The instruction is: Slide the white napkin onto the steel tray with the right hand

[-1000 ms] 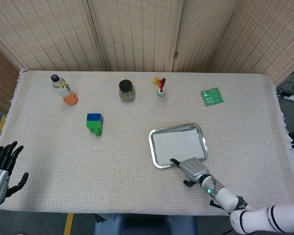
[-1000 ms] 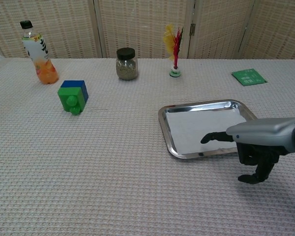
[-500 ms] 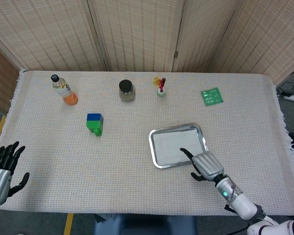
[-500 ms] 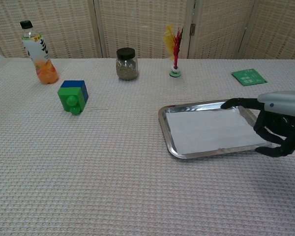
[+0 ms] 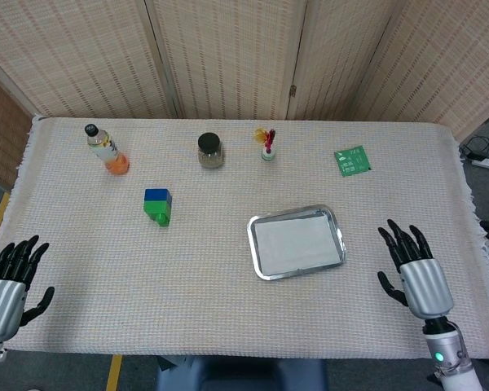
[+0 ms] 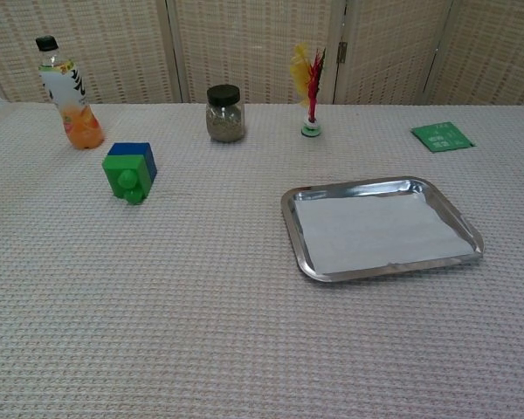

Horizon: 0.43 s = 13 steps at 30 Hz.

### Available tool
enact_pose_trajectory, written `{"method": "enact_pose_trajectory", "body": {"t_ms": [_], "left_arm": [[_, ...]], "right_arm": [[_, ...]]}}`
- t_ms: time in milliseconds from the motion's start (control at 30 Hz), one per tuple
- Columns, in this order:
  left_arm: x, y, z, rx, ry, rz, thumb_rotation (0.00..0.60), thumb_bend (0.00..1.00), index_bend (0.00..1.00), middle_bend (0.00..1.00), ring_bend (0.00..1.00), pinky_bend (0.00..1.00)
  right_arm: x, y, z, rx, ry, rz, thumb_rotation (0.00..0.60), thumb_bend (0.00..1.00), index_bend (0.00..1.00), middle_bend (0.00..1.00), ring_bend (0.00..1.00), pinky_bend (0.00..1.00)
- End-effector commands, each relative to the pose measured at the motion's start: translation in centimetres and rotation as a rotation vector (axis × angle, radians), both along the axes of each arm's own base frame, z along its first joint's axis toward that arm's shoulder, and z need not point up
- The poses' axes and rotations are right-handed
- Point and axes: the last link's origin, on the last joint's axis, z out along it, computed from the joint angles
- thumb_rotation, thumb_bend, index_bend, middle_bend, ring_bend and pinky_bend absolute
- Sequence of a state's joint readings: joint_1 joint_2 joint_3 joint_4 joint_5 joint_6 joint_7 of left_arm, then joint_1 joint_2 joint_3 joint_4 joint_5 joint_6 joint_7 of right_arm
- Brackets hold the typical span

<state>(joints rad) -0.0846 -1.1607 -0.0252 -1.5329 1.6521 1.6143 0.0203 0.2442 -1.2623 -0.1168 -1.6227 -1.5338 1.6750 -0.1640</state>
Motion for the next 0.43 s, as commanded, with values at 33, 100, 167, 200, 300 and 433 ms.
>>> {"method": "enact_pose_trajectory", "body": {"t_ms": [33,100,167,200,300,433], "left_arm": [[0.13,-0.01,-0.03,0.002,0.002,-0.006,0.600,0.44,0.00,0.00,0.00,0.00],[0.18,-0.03,-0.18,0.000,0.003,-0.006,0.600,0.44,0.00,0.00,0.00,0.00],[0.26,-0.05,-0.40,-0.005,0.017,-0.007,0.600,0.44,0.00,0.00,0.00,0.00],[0.30,-0.12,-0.50,-0.006,0.023,-0.007,0.600,0.44,0.00,0.00,0.00,0.00],[0.55,-0.46,-0.67,-0.003,0.033,-0.012,0.600,0.44,0.00,0.00,0.00,0.00],[0.54,-0.59,-0.66,0.001,0.037,-0.006,0.600,0.44,0.00,0.00,0.00,0.00]], "right_arm": [[-0.95,0.94,0.36,-0.003,0.026,-0.014,0.600,0.41,0.00,0.00,0.02,0.00],[-1.65,1.14,0.32,0.038,0.011,-0.051,0.600,0.41,0.00,0.00,0.00,0.00],[-1.69,0.92,0.71,0.056,0.002,-0.053,0.600,0.41,0.00,0.00,0.00,0.00],[-1.69,0.91,0.86,0.051,0.007,-0.051,0.600,0.41,0.00,0.00,0.00,0.00],[-1.52,1.32,0.87,0.056,0.013,-0.052,0.600,0.41,0.00,0.00,0.00,0.00],[-1.41,1.41,0.61,0.076,0.019,-0.061,0.600,0.41,0.00,0.00,0.00,0.00]]}}
